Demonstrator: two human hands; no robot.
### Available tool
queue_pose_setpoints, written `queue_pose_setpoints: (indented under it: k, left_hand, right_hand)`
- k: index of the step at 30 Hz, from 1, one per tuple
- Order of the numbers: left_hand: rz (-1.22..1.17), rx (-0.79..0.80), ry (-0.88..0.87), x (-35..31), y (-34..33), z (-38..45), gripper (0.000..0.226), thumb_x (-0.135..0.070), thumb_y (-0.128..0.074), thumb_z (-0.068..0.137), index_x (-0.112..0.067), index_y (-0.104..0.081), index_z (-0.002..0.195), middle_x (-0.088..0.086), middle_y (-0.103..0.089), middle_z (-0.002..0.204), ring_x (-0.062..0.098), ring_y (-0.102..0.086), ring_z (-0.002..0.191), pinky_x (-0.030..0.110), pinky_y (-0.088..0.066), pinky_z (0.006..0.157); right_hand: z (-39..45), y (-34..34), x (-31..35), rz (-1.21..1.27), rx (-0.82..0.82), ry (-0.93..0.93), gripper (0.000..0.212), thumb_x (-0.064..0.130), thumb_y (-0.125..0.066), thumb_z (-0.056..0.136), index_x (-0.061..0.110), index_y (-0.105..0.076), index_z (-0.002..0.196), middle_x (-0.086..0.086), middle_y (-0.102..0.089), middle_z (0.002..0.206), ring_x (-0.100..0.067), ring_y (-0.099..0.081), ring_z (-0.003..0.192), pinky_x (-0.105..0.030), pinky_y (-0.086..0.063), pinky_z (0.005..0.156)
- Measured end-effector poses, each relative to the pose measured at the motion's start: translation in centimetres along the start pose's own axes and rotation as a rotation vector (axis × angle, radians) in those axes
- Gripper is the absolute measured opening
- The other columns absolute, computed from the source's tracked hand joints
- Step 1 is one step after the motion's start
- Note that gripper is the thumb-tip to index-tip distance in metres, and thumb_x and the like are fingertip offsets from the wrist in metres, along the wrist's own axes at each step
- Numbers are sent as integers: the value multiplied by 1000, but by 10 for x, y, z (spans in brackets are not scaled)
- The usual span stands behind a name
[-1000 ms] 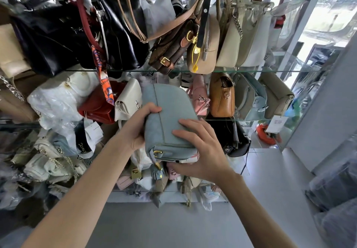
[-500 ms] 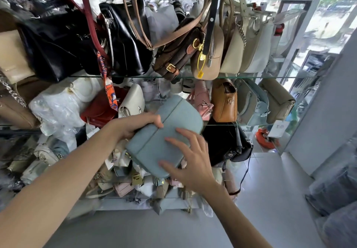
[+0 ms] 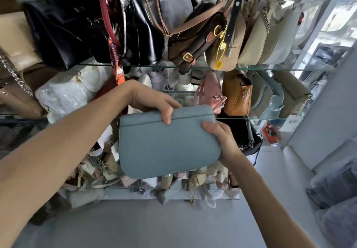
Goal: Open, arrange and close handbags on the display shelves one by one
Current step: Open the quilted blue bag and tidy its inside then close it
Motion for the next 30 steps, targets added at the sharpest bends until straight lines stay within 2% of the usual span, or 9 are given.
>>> queue_pose_setpoints:
  k: [2, 6, 9, 13, 17, 19, 24, 28, 30]
  left_hand:
    - [1, -77, 20, -1, 12, -5, 88, -33, -79, 62, -20, -52, 145, 12, -72, 128, 32, -73, 108, 39, -63, 77]
    - [125, -246, 26, -1, 38, -24, 60, -39, -78, 73, -27, -63, 130, 4, -77, 118, 25, -76, 101, 35, -63, 78]
    - [158, -359, -28, 8, 48, -36, 66, -48, -88, 63, -33, -65, 124, -3, -76, 117, 19, -75, 103, 37, -60, 88]
    - [210, -522, -141, 7, 51, -38, 71, -64, -88, 56, -46, -64, 121, -13, -70, 117, 7, -71, 104, 32, -59, 89]
    - [345, -485, -86, -9, 41, -29, 71, -63, -92, 60, -46, -60, 121, -22, -69, 114, -4, -69, 98, 24, -57, 86]
    - [407, -428, -29, -17, 34, -20, 71, -61, -90, 59, -42, -59, 120, -21, -70, 113, -3, -70, 96, 23, -58, 84]
    - [402, -208, 64, -35, 12, 5, 66, -36, -96, 65, -38, -59, 119, -13, -77, 112, 11, -76, 98, 37, -63, 84]
    - [574, -177, 70, -51, 6, 12, 82, -37, -102, 55, -38, -58, 124, -18, -74, 115, 6, -72, 105, 37, -61, 92]
    - [656, -188, 72, -60, 3, 11, 78, -37, -102, 54, -39, -57, 117, -19, -69, 116, 5, -67, 109, 35, -59, 93]
  right_hand:
    - [4, 6, 0, 24, -67, 11, 64, 47, -78, 68, -2, -72, 109, -23, -76, 103, -32, -72, 87, -41, -58, 74]
    - [5, 16, 3, 57, -139, 44, 55, 42, -76, 78, -1, -71, 112, -21, -76, 108, -32, -72, 91, -43, -57, 77]
    - [5, 31, 13, 63, -186, 91, 47, 34, -69, 84, -1, -69, 115, -18, -77, 107, -29, -74, 92, -40, -59, 74]
    - [5, 44, 24, 48, -186, 133, 47, 33, -67, 84, -1, -69, 116, -16, -77, 105, -29, -74, 90, -38, -60, 71]
    - [5, 49, 25, 41, -177, 137, 49, 35, -72, 80, -1, -69, 113, -15, -77, 102, -29, -74, 88, -39, -60, 70]
    - [5, 50, 22, 49, -164, 138, 54, 39, -74, 76, 0, -69, 113, -17, -77, 103, -29, -74, 88, -40, -60, 71]
    - [5, 43, 17, 34, -91, 154, 64, 44, -74, 73, -2, -68, 117, -23, -75, 109, -33, -72, 92, -43, -60, 75]
    - [4, 47, 17, -28, -54, 167, 64, 46, -75, 71, 7, -67, 121, -14, -76, 110, -28, -73, 96, -38, -58, 76]
    - [1, 43, 14, -41, 34, 136, 77, 55, -81, 68, 14, -62, 130, -9, -74, 120, -26, -72, 108, -41, -58, 86]
Point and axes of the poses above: each hand's wrist, its own z-axis towards the middle knuckle, its own y-axis out of the back of the hand, x = y × z, the point moved 9 cm from there along z, towards the middle knuckle
